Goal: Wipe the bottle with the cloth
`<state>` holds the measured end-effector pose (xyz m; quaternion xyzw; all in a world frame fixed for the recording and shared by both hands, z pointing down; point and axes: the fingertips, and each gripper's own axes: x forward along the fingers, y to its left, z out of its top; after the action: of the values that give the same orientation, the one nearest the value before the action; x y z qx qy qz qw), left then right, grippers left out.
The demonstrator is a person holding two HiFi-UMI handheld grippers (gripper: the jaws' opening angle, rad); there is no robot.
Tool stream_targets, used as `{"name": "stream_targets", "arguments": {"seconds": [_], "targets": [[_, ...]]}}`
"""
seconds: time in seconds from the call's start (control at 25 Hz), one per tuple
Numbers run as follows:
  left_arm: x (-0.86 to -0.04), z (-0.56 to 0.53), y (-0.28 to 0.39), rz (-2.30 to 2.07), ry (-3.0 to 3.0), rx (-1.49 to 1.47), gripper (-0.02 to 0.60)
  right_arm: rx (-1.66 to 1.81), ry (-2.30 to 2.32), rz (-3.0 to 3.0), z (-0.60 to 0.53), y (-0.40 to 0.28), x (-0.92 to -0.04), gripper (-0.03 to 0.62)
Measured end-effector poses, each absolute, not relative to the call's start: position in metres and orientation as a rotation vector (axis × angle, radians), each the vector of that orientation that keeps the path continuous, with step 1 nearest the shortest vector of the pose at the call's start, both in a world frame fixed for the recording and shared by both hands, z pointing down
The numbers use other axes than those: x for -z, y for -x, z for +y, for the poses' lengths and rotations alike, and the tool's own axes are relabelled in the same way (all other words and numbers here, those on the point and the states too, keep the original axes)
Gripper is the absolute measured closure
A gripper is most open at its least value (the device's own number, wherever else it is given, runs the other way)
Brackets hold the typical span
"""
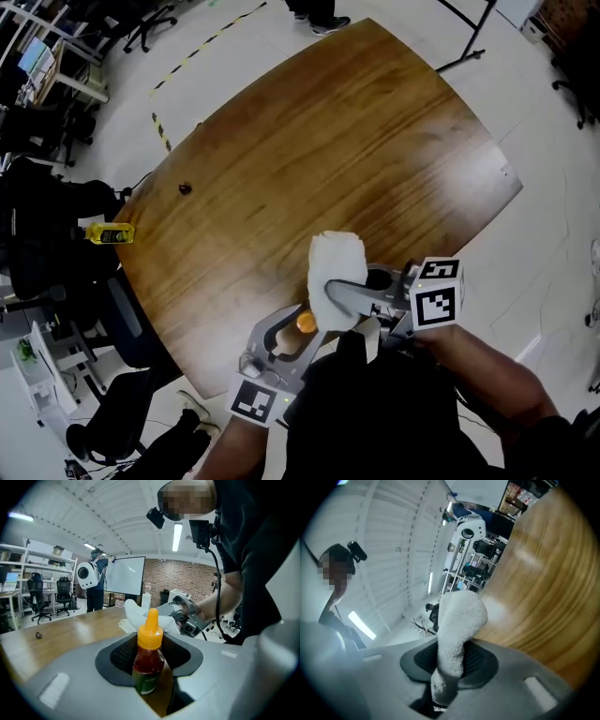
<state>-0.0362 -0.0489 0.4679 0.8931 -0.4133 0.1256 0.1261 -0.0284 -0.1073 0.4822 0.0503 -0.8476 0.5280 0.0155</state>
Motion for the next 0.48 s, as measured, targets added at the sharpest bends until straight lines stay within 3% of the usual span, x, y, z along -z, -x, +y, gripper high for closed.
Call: {"name": "stream_targets", "arguments": {"seconds": [0.48], "targets": [[-0.467,-0.049,0.033,-1.220,-2.628,-0.345,0.413,-1.213,-0.263,-2.413,-0.100,0.035,-0.547,0.522]]}}
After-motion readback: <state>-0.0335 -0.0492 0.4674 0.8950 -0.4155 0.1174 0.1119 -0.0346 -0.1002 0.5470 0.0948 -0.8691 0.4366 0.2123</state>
